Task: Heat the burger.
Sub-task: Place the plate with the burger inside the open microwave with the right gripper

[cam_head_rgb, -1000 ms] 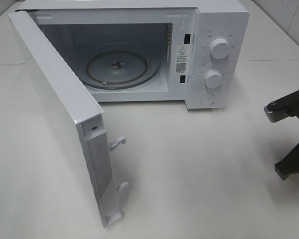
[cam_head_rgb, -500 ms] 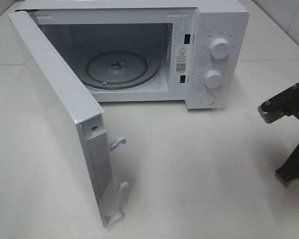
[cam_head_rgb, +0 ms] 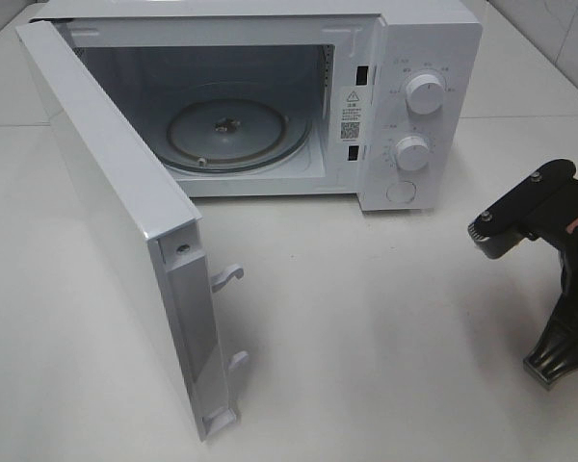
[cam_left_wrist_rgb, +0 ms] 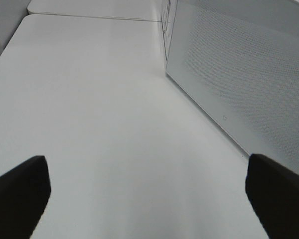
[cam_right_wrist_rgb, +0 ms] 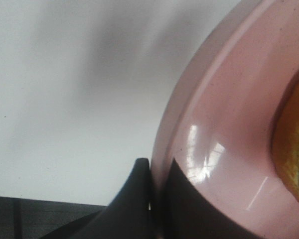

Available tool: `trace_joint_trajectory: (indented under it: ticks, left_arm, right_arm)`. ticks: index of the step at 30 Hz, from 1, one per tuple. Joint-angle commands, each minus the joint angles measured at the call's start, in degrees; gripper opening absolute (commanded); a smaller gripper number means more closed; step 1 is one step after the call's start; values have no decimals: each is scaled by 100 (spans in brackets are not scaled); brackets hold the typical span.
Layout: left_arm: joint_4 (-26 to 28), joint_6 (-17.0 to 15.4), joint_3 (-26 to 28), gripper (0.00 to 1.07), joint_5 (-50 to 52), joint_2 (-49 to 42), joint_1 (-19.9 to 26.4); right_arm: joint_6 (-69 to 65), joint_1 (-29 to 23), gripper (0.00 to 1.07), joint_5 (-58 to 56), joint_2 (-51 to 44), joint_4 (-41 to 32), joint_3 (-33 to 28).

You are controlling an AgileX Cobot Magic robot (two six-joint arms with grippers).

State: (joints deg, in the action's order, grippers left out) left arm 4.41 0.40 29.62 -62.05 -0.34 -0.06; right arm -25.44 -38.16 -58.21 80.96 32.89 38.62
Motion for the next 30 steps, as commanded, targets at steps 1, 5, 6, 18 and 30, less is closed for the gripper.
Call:
trace_joint_trajectory:
  ticks: [1, 5, 6, 18, 30]
  left_arm:
    - [52, -40, 0, 100, 80, -92, -29]
    - [52, -40, 0, 100, 80, -92, -29]
    - [52, -40, 0, 100, 80, -92, -29]
    - [52, -40, 0, 100, 80, -92, -29]
    - [52, -40, 0, 100, 80, -92, -29]
  right_arm:
    - [-52, -258, 0, -372, -46, 292, -17]
    - [-52, -453, 0, -401, -46, 286, -17]
    - [-52, -504, 0, -401, -46, 286, -17]
    - [-103, -1312, 0, -516, -235, 281, -195]
    - [-143, -1736, 0, -470, -619, 286, -567]
